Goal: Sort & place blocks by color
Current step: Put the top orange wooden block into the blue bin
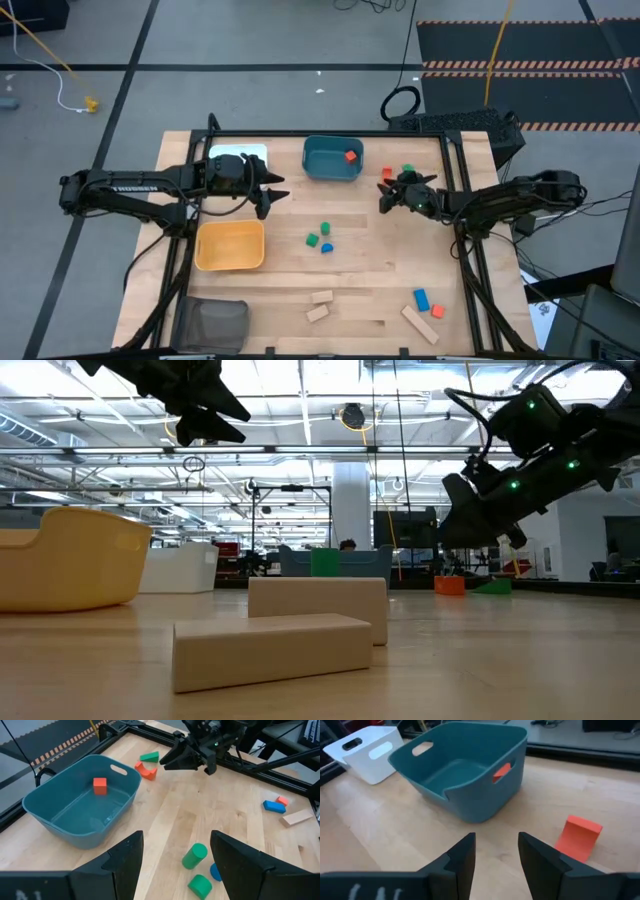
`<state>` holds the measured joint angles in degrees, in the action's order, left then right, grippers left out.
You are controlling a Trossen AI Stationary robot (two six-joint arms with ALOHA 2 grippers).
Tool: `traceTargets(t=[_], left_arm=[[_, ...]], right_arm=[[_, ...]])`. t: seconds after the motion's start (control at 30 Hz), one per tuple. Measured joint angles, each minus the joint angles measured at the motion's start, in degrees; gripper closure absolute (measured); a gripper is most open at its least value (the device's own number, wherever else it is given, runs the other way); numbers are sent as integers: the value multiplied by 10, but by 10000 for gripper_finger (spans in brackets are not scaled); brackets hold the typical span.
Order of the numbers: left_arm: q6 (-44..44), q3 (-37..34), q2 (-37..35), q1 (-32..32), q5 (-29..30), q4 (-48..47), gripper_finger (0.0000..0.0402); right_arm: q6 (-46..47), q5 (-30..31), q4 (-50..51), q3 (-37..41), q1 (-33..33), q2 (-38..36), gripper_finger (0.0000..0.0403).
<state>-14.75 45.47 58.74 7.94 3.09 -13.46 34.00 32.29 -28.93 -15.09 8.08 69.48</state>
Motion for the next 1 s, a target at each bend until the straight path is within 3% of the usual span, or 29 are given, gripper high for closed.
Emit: traceTargets(t=[0.27,0.4,0.67,0.73,0.9,1.0], left_arm=[[-2,0,0,-2,0,-6,169],[-3,0,0,-3,0,-15,169],[-3,0,0,-3,0,-18,169],[-3,0,0,-3,0,-18,169],[0,0,0,-3,0,-24,169],[1,0,0,-3,0,-32,169]], right_arm=[[120,109,63,-53,-33,65,264],[194,114,148,-92,-33,99,264],[205,112,308,-183,-12,146,264],[205,103,337,-196,4,146,264],[152,-1,363,-203,55,131,262],[120,-26,374,-203,74,127,254]])
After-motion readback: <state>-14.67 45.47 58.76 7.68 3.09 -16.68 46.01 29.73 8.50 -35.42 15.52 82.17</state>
